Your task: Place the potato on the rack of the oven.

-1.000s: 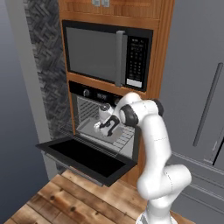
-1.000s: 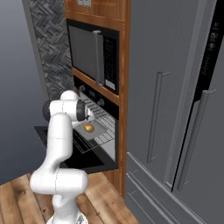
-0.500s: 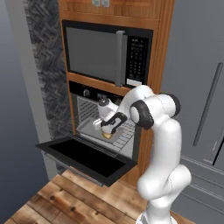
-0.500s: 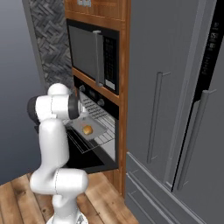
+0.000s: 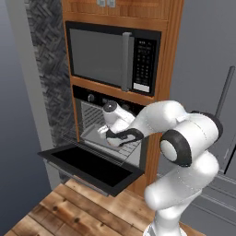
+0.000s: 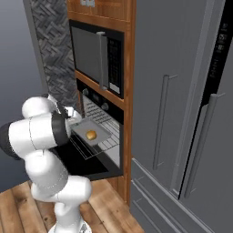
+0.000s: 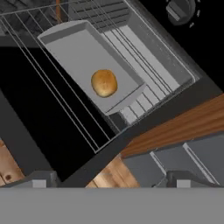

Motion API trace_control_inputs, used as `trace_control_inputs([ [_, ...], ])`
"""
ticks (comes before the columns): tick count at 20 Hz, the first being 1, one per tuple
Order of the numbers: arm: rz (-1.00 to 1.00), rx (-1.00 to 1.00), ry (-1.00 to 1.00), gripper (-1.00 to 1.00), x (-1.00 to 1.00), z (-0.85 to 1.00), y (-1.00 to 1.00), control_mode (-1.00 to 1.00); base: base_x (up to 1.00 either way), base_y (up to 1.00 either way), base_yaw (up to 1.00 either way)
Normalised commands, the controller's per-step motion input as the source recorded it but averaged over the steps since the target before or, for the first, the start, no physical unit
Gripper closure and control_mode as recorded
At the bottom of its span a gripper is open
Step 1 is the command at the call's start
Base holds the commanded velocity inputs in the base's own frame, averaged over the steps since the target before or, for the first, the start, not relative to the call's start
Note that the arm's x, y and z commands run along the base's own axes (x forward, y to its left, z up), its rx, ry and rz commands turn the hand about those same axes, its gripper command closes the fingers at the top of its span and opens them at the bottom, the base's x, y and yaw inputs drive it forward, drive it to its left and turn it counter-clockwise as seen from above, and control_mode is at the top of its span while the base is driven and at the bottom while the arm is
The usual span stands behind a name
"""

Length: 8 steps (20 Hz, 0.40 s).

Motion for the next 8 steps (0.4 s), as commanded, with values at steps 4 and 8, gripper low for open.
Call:
trace_control_inputs([
  [4,-0.11,0.00,0.03,-1.00,-1.00,0.87,0.03,-1.00,0.00,0.00,0.00],
  [8,-0.10,0.00,0.03,-1.00,-1.00,0.75,0.00,-1.00,0.00,0.00,0.00],
])
